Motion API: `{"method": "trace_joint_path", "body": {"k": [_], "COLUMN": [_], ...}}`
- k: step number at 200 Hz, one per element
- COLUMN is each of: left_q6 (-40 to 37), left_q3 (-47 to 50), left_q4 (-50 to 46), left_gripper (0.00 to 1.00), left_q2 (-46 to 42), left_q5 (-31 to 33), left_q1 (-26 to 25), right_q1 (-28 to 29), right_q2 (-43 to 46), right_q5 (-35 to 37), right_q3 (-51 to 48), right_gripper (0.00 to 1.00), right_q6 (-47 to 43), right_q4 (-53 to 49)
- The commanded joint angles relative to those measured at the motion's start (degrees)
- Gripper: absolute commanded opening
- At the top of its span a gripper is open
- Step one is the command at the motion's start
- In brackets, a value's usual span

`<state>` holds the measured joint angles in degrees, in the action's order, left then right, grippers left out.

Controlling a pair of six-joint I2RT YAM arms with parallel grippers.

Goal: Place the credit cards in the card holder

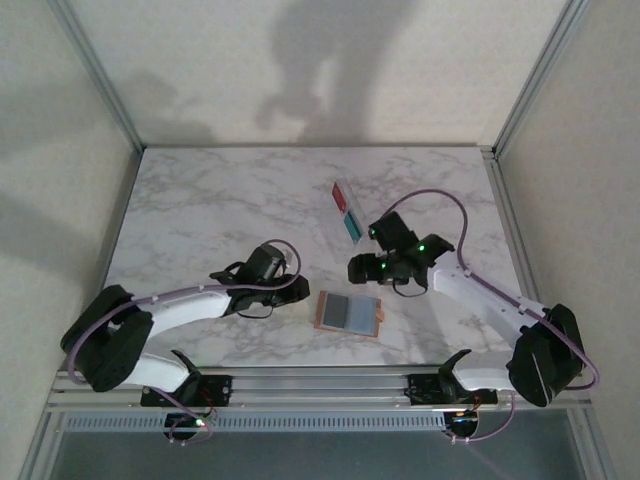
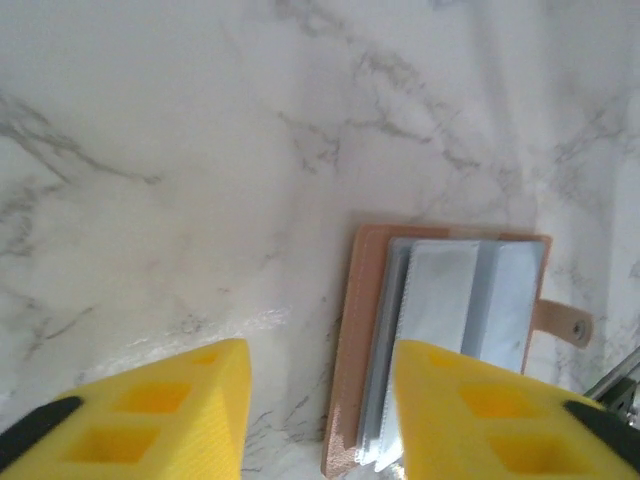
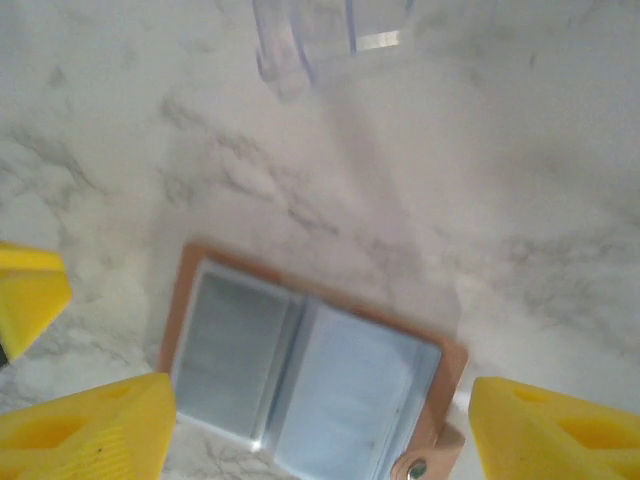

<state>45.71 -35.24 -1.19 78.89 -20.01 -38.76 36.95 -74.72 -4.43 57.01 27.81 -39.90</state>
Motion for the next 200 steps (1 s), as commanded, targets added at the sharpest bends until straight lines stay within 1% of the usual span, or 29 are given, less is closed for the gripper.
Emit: {"method": "trace_joint_path", "body": {"k": [1,11,22,32,34,37,48,50,62,74,87,105,130,150,165,182,200], "left_q6": [0.6,0.7,1.1,1.4,1.5,1.5,2.0,2.0,1.8,1.2,0.6,0.2,-0.4,0.4,0.6,2.4,3.3], "left_q3": [0.6,1.9,3.5,5.5,5.8,6.2,7.0,7.1,7.6,8.1,9.2,12.3,18.4,22.4,23.9,25.1,27.0], "left_q4": [-2.4,-2.9,-3.0,-2.5,-2.5,-2.7,-4.8,-5.2,-7.2,-8.2,-7.3,-3.2,4.5,8.2,8.6,7.8,8.8], "left_gripper": [0.5,0.52,0.6,0.75,0.77,0.82,0.98,0.99,1.0,1.0,1.0,1.0,1.0,1.0,1.0,1.0,1.0], "left_q2": [-5.0,-6.7,-9.2,-11.5,-12.0,-12.7,-15.0,-15.3,-17.4,-19.3,-21.0,-23.7,-27.5,-29.8,-31.1,-32.8,-34.6], "left_q5": [3.1,3.3,4.2,5.3,5.6,6.5,12.0,13.1,19.5,24.3,28.8,33.5,36.5,37.4,37.5,39.8,40.1], "left_q1": [2.8,4.3,6.1,7.6,7.9,8.3,8.9,9.0,9.2,9.2,9.2,9.2,9.2,9.1,9.1,9.1,9.1], "right_q1": [-2.9,-3.5,-3.6,-3.6,-3.6,-3.6,-3.6,-3.6,-3.6,-3.6,-3.7,-3.6,-3.7,-3.8,-4.5,-4.9,-5.0], "right_q2": [-2.5,-4.7,-7.7,-10.4,-11.1,-12.1,-14.8,-15.4,-18.9,-23.2,-27.8,-33.5,-41.8,-46.2,-49.3,-52.7,-54.7], "right_q5": [-6.1,-4.3,-0.1,3.8,4.4,5.5,7.0,7.3,8.2,8.4,9.7,13.1,18.5,23.1,24.4,25.7,27.1], "right_q3": [7.1,10.9,16.1,20.0,20.6,21.8,24.7,25.3,28.8,32.6,37.2,42.5,51.7,55.1,58.1,60.8,61.5], "right_gripper": [0.8,0.8,0.8,0.81,0.81,0.82,0.83,0.83,0.85,0.87,0.89,0.9,0.91,0.92,0.92,0.91,0.9], "right_q6": [-7.7,-9.5,-11.7,-13.2,-13.5,-14.3,-16.6,-16.9,-19.4,-21.5,-23.1,-24.6,-27.3,-29.0,-29.6,-29.8,-29.7], "right_q4": [0.8,0.1,-1.9,-3.0,-3.0,-2.9,-2.4,-2.4,-2.2,-2.8,-3.8,-4.4,-7.8,-8.1,-8.9,-10.0,-9.9]}}
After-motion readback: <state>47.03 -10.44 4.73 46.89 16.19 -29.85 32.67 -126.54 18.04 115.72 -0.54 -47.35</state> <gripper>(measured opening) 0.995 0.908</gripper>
